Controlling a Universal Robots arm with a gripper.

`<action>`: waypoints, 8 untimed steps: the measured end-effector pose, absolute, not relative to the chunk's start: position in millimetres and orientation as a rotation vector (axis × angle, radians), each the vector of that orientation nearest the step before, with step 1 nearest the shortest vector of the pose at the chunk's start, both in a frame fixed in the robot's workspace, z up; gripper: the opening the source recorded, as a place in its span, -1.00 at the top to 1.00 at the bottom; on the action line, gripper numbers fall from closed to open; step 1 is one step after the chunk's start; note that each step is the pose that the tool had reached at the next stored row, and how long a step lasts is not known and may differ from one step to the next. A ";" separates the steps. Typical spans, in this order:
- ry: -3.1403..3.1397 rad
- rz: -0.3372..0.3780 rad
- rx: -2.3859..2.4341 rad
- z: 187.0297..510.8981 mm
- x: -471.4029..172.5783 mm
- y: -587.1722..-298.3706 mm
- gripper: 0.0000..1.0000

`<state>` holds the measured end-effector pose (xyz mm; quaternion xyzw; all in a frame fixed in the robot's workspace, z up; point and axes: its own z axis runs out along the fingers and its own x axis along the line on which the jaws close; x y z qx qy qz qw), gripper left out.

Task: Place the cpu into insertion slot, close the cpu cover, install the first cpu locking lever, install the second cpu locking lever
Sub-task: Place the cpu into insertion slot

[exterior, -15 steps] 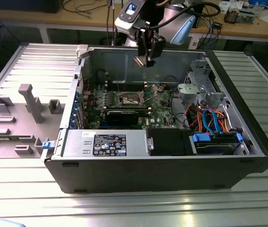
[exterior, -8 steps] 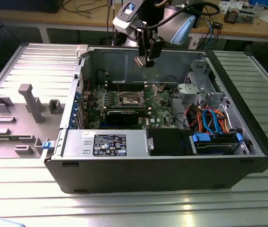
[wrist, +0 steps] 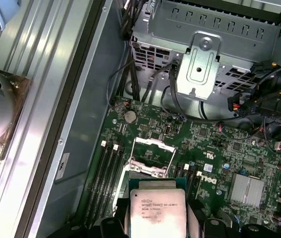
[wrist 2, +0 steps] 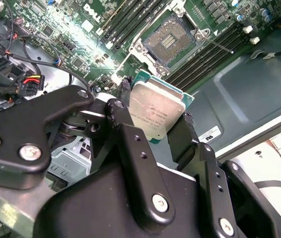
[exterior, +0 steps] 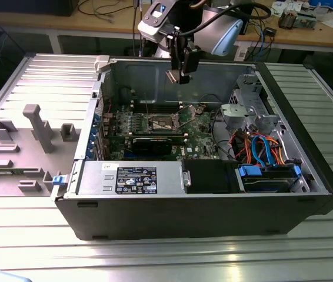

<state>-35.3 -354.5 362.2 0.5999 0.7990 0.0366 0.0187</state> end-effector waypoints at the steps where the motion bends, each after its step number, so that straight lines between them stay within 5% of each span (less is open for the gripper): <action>1: 2.481 0.114 1.863 362.2 -35.3 -354.5 -0.09; 8: 2.433 0.112 1.922 362.0 -35.3 -354.5 -0.09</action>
